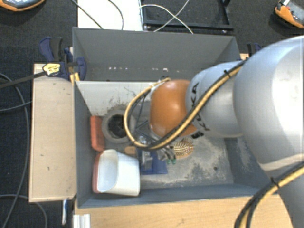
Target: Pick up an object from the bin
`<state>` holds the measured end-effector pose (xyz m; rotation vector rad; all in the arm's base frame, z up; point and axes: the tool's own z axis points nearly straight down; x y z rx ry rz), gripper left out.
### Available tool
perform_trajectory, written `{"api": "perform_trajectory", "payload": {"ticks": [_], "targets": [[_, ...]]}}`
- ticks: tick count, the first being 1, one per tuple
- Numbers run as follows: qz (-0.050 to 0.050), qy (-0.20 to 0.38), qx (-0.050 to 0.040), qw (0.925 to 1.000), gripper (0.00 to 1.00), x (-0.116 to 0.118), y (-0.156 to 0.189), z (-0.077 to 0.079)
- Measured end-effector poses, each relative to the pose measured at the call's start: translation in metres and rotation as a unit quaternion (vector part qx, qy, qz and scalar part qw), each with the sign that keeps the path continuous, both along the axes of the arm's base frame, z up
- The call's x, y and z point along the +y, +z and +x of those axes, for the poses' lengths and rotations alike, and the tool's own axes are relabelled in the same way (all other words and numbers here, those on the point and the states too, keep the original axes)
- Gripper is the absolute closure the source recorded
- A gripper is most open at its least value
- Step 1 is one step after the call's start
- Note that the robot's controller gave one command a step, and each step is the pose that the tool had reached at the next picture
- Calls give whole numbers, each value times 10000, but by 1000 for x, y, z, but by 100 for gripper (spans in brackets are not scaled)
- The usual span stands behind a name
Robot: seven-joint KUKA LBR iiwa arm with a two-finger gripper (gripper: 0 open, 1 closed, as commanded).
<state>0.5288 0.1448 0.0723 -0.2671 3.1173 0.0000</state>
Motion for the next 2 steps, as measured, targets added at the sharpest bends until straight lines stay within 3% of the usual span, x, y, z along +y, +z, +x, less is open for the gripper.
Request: {"api": "perform_trajectory", "payload": {"ticks": [2], "targets": [[-4,-11,30,10000,100,0,21,-2]]}}
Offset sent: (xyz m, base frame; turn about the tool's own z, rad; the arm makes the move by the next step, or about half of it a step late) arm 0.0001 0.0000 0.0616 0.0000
